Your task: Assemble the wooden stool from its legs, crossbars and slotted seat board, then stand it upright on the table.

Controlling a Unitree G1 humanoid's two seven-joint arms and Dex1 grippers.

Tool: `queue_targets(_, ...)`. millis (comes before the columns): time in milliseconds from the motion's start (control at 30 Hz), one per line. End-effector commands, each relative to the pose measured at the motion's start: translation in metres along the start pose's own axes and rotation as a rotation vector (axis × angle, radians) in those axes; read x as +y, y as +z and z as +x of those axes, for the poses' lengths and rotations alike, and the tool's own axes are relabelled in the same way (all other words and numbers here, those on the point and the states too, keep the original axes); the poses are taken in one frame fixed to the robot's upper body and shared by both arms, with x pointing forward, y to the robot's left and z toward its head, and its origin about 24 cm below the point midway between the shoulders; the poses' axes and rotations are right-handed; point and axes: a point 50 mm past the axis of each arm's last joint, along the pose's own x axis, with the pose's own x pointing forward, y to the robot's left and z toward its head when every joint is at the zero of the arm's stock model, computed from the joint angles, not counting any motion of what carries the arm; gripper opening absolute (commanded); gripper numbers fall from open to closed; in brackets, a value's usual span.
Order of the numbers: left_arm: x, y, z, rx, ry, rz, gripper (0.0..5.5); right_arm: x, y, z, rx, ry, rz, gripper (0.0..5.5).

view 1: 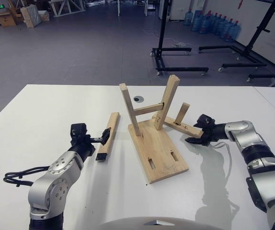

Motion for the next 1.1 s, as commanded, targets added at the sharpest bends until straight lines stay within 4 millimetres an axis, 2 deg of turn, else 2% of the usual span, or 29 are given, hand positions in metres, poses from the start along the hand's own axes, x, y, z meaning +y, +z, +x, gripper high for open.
queue_targets(33,-0.002,0.001,0.003,0.002,-0.014,-0.001,5.40,0.006,-0.013,0.008,0.071,0.032,0.007,4.51)
queue_targets(300,-0.004,0.004,0.006,-0.026,-0.037,-0.029,5.40,0.006,-0.019,0.010,0.108,0.037,-0.010,3.15)
queue_targets(500,0.010,0.004,0.006,-0.013,-0.010,-0.018,5.40,0.009,-0.023,0.008,0.110,0.064,-0.018,2.14)
queue_targets(633,0.011,0.004,0.007,-0.012,-0.016,-0.018,5.40,0.009,-0.018,0.007,0.034,0.052,0.017,2.09)
queue_targets(733,0.014,0.012,0.006,-0.057,-0.068,-0.041,5.40,-0.004,-0.005,-0.013,-0.118,0.005,0.087,2.07)
queue_targets(900,0.029,0.031,-0.005,-0.149,-0.281,-0.096,5.40,-0.036,-0.004,-0.069,-0.286,-0.235,0.247,2.05)
queue_targets(967,0.029,0.046,-0.016,-0.199,-0.415,-0.119,5.40,-0.046,-0.002,-0.096,-0.410,-0.312,0.333,2.05)
queue_targets(1033,0.026,0.059,-0.026,-0.232,-0.526,-0.109,5.40,-0.049,0.007,-0.117,-0.566,-0.296,0.401,2.05)
queue_targets(1100,0.019,0.071,-0.033,-0.259,-0.619,-0.110,5.40,-0.044,0.021,-0.130,-0.698,-0.203,0.425,2.05)
